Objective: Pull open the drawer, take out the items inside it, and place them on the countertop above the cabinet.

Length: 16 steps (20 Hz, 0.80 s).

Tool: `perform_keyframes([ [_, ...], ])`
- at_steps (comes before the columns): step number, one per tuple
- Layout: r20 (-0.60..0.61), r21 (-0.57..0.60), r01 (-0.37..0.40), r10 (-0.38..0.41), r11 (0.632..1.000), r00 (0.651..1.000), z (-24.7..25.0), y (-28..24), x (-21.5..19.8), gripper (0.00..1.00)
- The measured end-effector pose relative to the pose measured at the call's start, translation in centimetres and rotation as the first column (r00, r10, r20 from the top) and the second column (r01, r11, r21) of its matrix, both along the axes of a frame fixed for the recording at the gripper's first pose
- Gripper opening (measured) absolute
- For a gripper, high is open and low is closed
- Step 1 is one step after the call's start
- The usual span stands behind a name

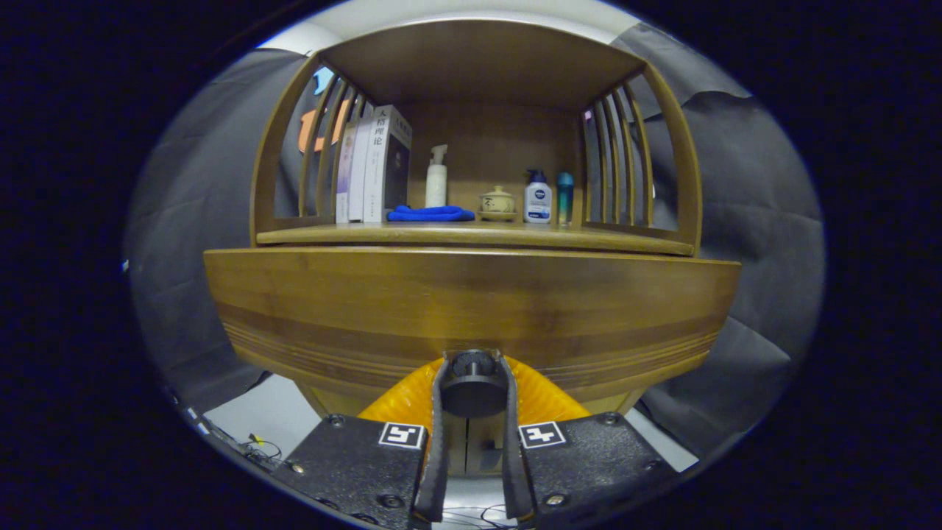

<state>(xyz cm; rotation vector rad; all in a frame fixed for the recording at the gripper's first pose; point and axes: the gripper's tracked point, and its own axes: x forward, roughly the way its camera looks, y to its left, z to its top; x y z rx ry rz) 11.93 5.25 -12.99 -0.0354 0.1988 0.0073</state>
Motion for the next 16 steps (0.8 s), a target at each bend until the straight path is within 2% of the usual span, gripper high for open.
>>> perform_keyframes([
  [16, -0.022, 0.025, -0.012, 0.013, 1.0, 1.0, -1.5, 0.6, -7.2, 0.34],
])
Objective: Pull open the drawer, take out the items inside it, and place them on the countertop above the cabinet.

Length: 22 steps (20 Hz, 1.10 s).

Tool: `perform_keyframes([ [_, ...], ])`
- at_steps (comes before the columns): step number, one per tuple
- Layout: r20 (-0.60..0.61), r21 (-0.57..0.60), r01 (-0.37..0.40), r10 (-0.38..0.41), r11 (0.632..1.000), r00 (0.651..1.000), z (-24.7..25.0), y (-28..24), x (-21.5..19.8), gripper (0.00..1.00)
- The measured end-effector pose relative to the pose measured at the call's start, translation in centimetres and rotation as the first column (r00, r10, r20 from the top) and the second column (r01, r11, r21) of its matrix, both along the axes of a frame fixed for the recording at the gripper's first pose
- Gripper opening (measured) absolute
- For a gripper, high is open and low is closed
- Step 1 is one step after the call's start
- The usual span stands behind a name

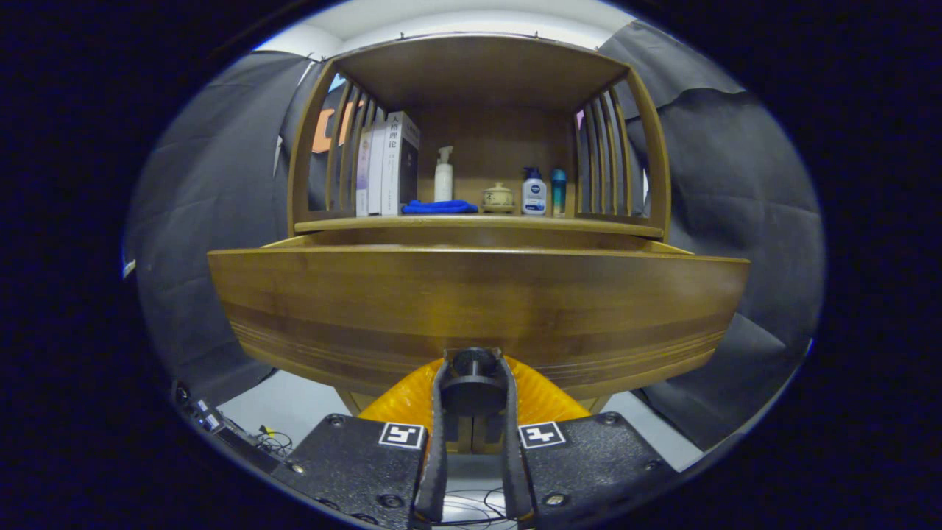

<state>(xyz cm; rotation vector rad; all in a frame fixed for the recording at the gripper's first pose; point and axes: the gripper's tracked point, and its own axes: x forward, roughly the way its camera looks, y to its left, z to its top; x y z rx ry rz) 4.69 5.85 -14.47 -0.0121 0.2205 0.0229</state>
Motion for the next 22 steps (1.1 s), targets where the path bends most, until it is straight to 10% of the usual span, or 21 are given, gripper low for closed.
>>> perform_keyframes([
  [22, -0.077, 0.022, -0.035, 0.037, 0.999, 0.996, -1.7, 1.1, -5.3, 0.45],
])
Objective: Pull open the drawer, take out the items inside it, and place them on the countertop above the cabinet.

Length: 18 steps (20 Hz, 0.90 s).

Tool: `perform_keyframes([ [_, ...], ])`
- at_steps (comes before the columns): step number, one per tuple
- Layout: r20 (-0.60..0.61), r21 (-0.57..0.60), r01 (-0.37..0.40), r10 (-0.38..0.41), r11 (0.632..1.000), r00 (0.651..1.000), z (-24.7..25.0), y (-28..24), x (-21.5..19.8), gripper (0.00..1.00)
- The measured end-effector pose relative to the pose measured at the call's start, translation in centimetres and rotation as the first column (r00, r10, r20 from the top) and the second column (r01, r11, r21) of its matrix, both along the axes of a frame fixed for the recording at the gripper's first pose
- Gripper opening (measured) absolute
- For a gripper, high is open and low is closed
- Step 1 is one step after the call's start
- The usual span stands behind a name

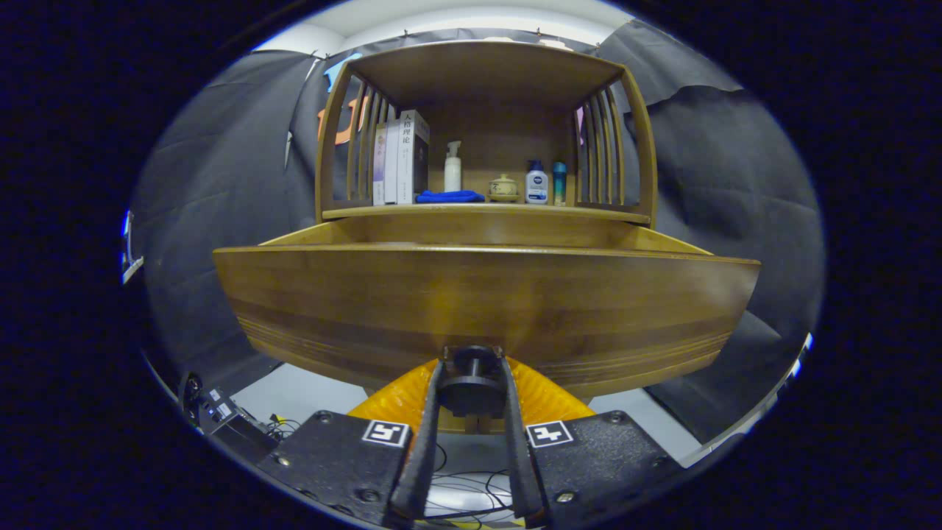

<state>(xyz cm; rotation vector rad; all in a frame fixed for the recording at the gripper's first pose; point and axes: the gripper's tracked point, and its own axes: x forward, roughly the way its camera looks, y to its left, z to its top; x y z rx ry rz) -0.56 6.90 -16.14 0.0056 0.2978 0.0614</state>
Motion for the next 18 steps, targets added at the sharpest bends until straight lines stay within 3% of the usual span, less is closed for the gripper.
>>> perform_keyframes([
  [4, -0.02, 0.006, 0.008, -0.008, 1.0, 1.0, 0.5, -2.2, -1.9, 1.0],
  [11, -0.018, 0.138, 0.014, -0.011, 0.99, 1.0, 7.9, -4.5, -4.2, 1.0],
  [18, -0.004, 0.16, 0.054, -0.054, 0.986, 0.999, 15.8, -6.2, 1.3, 0.99],
])
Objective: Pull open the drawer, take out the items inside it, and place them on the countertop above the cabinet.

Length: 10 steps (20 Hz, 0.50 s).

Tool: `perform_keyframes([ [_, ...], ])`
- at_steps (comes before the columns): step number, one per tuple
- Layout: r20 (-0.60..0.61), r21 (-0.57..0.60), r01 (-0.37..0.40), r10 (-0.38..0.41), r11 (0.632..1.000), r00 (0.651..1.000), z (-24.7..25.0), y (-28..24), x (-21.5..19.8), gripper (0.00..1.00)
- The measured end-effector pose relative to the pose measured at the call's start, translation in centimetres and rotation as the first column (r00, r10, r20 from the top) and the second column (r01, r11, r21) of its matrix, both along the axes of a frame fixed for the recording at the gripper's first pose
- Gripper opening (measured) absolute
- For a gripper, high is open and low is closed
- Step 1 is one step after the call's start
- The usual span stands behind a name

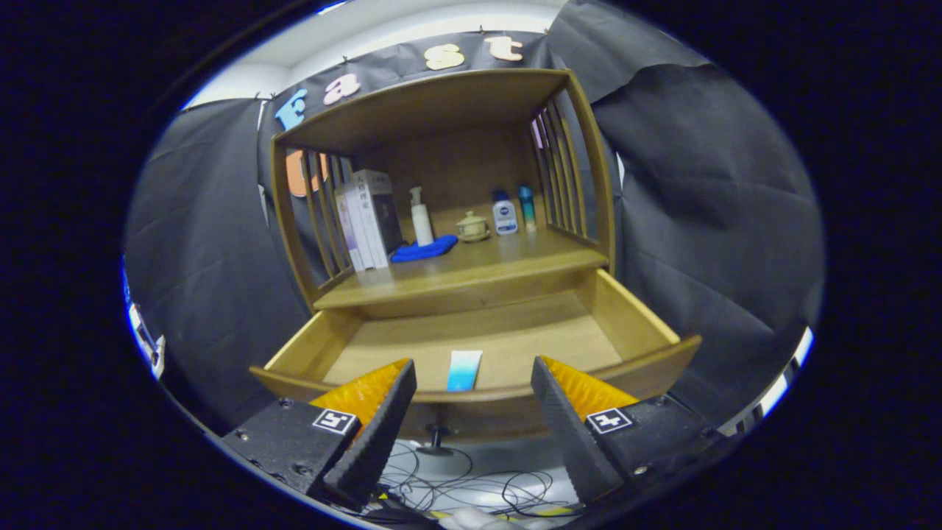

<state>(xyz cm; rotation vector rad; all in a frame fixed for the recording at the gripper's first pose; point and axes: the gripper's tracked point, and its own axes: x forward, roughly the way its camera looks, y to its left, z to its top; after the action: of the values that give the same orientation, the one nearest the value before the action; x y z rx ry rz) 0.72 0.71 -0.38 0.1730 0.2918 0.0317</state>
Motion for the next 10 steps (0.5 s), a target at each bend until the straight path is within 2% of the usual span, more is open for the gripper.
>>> perform_keyframes([
  [3, -0.061, -0.007, 0.034, -0.034, 0.999, 0.998, 1.9, -0.6, 3.1, 0.99],
  [7, -0.155, 0.004, 0.013, -0.012, 1.0, 0.988, 2.6, 1.0, 7.2, 0.99],
  [10, -0.271, -0.006, -0.009, 0.007, 1.0, 0.963, 1.3, 2.5, 9.5, 0.99],
])
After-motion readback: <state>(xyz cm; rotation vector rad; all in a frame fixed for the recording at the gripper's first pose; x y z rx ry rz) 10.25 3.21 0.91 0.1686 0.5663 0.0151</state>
